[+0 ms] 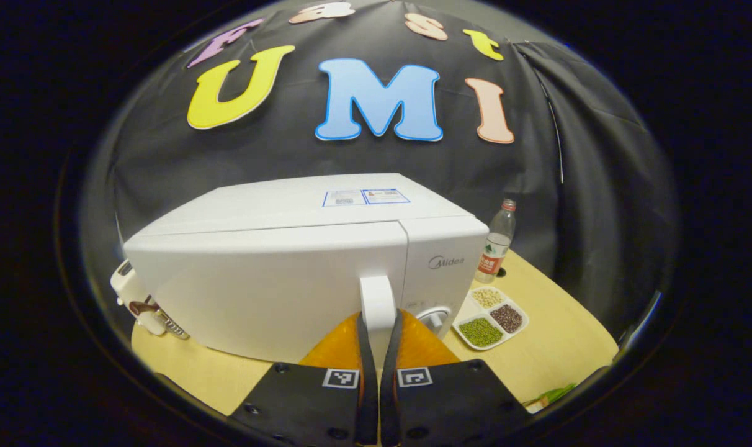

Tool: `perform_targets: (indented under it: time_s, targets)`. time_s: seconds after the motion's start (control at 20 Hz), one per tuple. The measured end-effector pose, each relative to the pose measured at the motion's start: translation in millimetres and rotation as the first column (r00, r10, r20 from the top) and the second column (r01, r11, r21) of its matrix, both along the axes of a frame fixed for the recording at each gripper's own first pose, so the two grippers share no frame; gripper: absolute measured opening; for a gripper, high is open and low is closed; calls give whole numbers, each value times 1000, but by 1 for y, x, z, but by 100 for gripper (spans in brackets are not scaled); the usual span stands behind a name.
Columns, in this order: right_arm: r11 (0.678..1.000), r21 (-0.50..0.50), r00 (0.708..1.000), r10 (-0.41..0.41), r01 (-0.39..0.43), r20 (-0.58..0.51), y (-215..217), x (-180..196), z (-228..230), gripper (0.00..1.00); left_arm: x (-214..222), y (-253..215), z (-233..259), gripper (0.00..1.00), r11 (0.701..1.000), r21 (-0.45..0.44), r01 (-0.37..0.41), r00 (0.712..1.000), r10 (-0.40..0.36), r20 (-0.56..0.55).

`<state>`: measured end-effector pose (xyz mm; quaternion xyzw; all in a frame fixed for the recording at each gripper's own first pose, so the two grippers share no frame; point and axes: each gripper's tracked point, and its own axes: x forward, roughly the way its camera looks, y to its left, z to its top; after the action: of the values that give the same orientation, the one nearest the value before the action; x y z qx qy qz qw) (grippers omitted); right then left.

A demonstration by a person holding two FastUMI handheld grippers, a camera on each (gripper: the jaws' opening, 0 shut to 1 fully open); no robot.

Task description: Open the microwave oven with the left hand, put the food in, and close the microwave oven.

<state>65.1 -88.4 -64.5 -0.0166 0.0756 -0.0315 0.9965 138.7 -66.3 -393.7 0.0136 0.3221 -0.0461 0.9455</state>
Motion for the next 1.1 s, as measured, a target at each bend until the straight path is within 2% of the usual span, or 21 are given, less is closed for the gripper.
perform_targets:
  time_s: [0.3, 0.55, 0.75, 0.9, 1.1]
  targets:
    - [999, 17, 999, 32, -32, 2, 22, -10, -1, 96, -76, 12, 15, 8, 1000, -13, 18, 999, -19, -47]
    - [997, 16, 997, 78, -79, 12, 57, -25, 7, 96, -119, 28, 28, 8, 997, -20, 79, 995, -80, -53]
    - [995, 4, 995, 97, -97, 40, 81, -45, 16, 96, -163, 52, 38, 8, 993, -11, 121, 991, -121, -63]
    - [988, 36, 987, 148, -150, 54, 107, -60, 15, 96, -194, 75, 45, 8, 990, -19, 142, 987, -143, -70]
    - [985, 58, 986, 161, -164, 52, 128, -73, 12, 96, -227, 108, 52, 9, 981, -30, 191, 978, -193, -81]
